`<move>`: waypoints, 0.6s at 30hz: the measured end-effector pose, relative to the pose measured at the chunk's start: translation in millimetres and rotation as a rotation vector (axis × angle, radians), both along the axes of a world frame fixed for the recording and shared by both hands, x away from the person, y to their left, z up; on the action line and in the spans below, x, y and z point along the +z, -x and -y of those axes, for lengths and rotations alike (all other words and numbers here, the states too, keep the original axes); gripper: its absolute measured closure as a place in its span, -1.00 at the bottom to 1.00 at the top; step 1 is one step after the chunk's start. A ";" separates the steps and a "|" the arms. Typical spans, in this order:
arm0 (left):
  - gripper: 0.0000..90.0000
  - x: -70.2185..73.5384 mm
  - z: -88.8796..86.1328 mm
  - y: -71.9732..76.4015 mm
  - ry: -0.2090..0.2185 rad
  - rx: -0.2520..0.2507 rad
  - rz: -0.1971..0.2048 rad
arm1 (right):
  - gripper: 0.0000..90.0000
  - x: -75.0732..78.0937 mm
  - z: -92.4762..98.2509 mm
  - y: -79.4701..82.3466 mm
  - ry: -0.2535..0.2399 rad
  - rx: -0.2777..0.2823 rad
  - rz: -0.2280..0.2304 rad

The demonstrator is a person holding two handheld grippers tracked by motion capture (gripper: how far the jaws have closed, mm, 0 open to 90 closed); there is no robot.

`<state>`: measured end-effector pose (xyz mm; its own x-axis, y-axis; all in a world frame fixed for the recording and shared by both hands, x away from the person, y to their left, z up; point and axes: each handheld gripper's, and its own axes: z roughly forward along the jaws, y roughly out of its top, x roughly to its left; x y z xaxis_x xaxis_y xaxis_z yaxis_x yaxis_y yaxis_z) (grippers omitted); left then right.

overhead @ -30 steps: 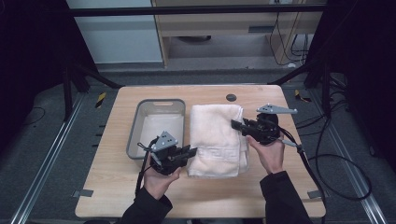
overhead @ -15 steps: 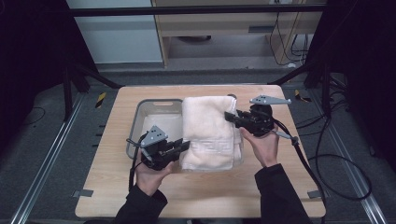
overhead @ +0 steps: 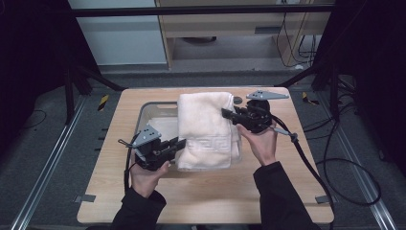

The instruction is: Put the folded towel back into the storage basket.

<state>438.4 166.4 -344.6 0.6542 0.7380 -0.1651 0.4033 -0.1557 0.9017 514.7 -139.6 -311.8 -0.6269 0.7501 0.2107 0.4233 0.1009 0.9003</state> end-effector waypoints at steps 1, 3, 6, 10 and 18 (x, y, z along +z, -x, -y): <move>0.73 0.9 -1.9 -0.1 0.006 0.005 0.002 | 0.52 1.1 -1.9 -0.9 -0.002 0.002 0.003; 0.73 1.9 -4.0 -0.4 0.006 0.007 0.003 | 0.52 2.0 -3.9 -1.9 -0.004 0.004 0.004; 0.73 4.9 -9.7 -1.4 0.008 0.023 0.006 | 0.52 4.1 -10.1 -5.4 -0.005 0.009 0.006; 0.73 8.5 -16.7 -3.5 0.004 0.038 0.015 | 0.52 7.5 -19.8 -10.5 -0.003 0.014 0.016; 0.73 15.6 -32.0 -5.2 0.020 0.055 0.024 | 0.52 16.1 -35.1 -17.0 -0.008 0.026 0.024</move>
